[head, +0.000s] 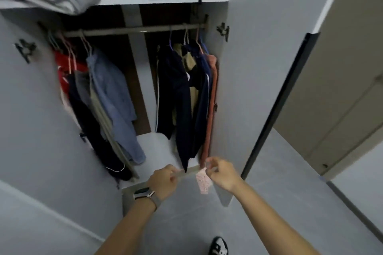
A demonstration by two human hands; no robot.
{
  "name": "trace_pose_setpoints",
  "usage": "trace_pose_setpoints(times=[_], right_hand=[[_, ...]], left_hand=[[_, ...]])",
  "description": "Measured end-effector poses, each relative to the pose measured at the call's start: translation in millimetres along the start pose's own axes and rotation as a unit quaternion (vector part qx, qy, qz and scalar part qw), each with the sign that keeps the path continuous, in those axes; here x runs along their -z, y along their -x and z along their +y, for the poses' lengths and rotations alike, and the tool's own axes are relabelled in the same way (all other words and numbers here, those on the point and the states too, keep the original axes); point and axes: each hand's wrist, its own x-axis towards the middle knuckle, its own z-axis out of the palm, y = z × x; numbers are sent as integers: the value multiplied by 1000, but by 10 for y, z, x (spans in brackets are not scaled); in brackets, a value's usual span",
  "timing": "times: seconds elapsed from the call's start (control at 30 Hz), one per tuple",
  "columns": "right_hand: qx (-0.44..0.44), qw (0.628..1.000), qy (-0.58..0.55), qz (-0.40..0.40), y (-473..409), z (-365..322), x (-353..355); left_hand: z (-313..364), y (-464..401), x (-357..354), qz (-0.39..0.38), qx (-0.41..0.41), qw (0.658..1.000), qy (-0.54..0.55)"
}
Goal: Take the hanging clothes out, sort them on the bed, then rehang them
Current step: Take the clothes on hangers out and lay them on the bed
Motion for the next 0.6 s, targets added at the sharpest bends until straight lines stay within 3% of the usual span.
trace_pose_setpoints(times=[0.33,0.6], right_hand=[[83,995,-19,-49,-1888,-547,151],[155,987,6,-26,-3050,-1162,523]], left_hand=[[-185,-1424,670,106,49,993,-15],[-348,-2148,1179,158,87,981,76]])
